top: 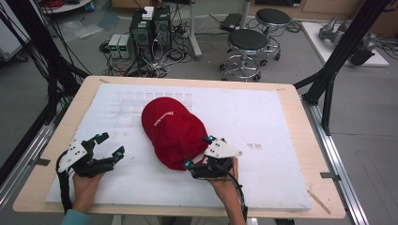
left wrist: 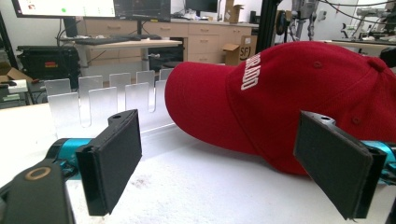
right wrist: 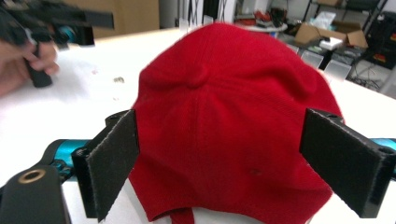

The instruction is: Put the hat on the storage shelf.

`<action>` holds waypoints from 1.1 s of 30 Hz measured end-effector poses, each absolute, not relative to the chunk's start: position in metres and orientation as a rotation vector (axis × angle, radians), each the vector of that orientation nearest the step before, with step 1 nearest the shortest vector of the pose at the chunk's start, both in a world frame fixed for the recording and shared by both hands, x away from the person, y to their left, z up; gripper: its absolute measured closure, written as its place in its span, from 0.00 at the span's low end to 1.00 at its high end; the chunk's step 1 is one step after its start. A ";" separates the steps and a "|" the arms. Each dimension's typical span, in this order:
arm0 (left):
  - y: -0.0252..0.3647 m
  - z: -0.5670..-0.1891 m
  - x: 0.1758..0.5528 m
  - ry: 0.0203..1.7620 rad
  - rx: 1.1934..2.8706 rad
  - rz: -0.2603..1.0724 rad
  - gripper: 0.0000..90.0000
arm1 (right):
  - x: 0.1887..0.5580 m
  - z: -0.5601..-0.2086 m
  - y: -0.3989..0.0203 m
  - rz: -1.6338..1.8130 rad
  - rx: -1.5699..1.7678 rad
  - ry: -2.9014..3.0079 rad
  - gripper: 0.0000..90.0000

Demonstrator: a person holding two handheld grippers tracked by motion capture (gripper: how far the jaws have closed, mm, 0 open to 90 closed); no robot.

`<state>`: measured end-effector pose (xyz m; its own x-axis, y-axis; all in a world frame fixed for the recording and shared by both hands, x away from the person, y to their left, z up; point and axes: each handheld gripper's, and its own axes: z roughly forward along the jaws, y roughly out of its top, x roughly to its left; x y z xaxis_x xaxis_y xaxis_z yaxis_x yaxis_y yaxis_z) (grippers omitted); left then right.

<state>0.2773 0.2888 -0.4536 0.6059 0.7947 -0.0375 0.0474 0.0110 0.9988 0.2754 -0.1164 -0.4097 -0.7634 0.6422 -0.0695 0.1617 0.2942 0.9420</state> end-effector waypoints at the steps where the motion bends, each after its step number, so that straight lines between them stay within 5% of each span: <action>1: 0.289 -0.454 0.277 0.755 1.460 0.681 0.17 | 0.276 -0.410 -0.113 1.462 0.718 2.137 0.13; 19: 0.289 -0.454 0.277 0.757 1.461 0.682 0.17 | 0.285 -0.425 -0.084 1.282 0.834 2.114 0.14; 33: 0.289 -0.454 0.278 0.758 1.458 0.682 0.17 | 0.284 -0.428 -0.079 1.197 0.839 2.122 0.82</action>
<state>0.2777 0.2891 -0.4536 0.6036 0.7964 -0.0380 0.0467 0.0122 0.9988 0.2842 -0.0793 -0.4282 -0.6489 0.7434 -0.1621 0.2459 0.4065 0.8799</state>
